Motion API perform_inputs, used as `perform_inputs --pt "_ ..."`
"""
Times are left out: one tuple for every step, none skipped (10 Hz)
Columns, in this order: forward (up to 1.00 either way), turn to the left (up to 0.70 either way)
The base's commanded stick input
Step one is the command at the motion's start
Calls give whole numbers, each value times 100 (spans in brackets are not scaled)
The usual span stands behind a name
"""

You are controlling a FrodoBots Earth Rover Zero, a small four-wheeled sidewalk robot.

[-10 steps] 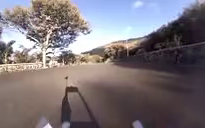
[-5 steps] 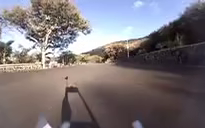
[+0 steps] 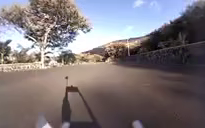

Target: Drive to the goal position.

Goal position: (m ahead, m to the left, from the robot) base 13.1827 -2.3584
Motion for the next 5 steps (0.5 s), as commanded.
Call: perform_inputs --pt "69 2" --pt "69 2" --pt "69 2" --pt "69 2" --pt "69 2"
